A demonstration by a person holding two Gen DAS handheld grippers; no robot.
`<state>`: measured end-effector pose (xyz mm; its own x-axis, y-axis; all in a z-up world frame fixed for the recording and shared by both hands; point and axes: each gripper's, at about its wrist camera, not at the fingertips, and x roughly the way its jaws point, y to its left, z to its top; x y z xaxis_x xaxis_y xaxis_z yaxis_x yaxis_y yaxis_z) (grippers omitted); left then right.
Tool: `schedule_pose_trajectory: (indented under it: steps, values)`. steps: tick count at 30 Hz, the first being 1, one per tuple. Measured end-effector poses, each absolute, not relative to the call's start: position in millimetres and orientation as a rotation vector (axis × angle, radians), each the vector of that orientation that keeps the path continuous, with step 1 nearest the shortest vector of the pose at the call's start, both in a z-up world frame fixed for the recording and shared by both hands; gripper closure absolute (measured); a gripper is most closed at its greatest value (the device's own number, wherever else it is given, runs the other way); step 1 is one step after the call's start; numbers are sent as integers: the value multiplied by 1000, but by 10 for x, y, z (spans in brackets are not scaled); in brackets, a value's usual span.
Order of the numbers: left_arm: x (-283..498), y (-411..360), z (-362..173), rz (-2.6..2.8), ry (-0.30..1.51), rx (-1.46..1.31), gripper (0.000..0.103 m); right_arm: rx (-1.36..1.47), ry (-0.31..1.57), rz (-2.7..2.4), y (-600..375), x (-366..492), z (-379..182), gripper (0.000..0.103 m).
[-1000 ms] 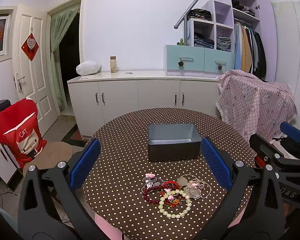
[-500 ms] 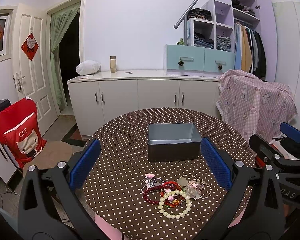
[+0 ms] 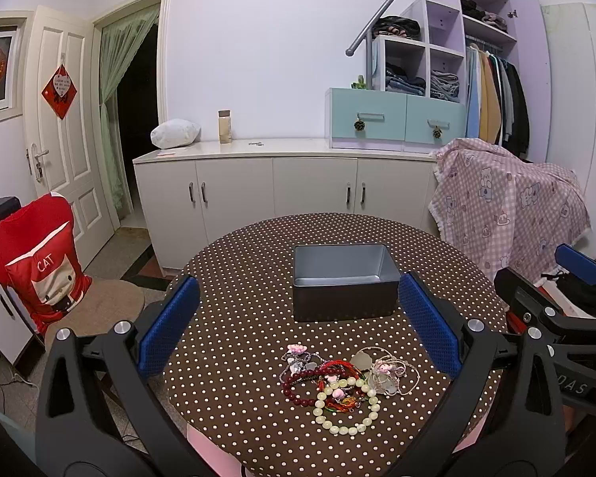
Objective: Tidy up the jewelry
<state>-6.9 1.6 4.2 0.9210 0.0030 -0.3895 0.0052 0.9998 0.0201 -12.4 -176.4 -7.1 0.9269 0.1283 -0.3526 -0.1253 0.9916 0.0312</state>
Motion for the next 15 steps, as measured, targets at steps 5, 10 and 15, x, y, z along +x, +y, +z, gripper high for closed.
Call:
schedule_pose_trajectory:
  steps: [5,10,15]
  values:
    - [-65,20,42,-2,400,20,5,8,361,129,-1763,-122,-72,7]
    - [-61,20,36,-3,403,19,5,10,367,131,-1766,-110,-82,7]
    - [-23,26,-7,1,416,17,5,8,383,132,-1753,-73,-118,7]
